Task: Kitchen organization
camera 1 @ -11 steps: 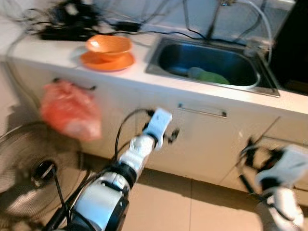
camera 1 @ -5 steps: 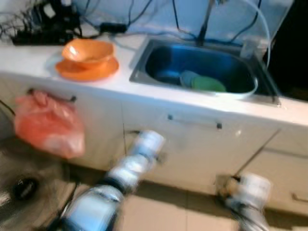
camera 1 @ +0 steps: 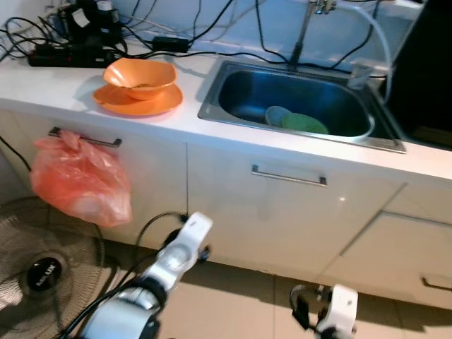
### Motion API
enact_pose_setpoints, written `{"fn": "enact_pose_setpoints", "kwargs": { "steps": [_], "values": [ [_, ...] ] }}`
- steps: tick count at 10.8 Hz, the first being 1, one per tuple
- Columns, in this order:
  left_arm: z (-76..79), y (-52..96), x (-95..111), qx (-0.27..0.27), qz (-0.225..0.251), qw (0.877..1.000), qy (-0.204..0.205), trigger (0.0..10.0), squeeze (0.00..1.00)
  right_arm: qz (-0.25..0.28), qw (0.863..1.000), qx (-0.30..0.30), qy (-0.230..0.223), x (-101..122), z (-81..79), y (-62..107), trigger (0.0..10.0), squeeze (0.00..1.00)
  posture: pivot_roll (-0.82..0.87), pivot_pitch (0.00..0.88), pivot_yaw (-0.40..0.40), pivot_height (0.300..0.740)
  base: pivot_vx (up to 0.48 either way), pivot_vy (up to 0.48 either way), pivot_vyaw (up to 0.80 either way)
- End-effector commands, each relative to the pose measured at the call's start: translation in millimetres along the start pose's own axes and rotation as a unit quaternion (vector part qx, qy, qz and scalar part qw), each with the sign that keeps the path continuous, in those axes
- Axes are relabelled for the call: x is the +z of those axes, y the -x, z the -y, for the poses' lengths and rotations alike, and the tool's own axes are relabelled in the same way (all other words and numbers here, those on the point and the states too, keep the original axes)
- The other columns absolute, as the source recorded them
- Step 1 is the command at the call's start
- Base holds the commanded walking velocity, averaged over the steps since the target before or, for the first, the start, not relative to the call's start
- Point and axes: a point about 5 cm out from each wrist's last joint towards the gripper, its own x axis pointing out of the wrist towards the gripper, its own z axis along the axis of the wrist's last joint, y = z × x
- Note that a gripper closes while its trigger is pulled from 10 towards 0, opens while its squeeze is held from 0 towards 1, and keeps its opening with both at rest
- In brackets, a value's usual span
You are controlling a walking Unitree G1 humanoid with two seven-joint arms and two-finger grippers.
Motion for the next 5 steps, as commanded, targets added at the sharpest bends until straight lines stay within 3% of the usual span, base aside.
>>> {"fn": "enact_pose_setpoints", "kwargs": {
  "steps": [1, 2, 4, 5],
  "values": [
    [-0.1, 0.3, -3, 0.005, -0.009, 1.0, -0.001, 10.0, 0.0, 0.006, 1.0, 0.004, 0.006, 5, 0.9, -2.1, 10.0, 0.0, 0.07, 0.0, -0.1, 0.74, 0.0, 0.0, 0.0],
    [-8.0, 2.6, -18, 0.01, -0.031, 0.999, 0.013, 10.0, 0.0, -0.007, 0.999, 0.022, 0.033, 4, -6.8, -6.0, 10.0, 0.0, 0.09, 0.0, -0.119, 0.74, 0.0, 0.0, 0.0],
    [-16.4, 6.1, -34, 0.004, -0.062, 0.998, 0.011, 10.0, 0.0, -0.007, 0.998, 0.047, 0.033, 7, -22.2, -10.0, 10.0, 0.0, 0.15, 0.0, -0.152, 0.74, 0.0, 0.0, 0.0],
    [-18.3, 11.4, -56, -0.014, -0.11, 0.994, 0.0, 10.0, 0.0, -0.021, 0.997, 0.058, 0.05, 4, -29.7, -10.7, 10.0, 0.0, 0.15, 0.0, -0.14, 0.74, 0.0, 0.0, 0.0]
  ]
}}
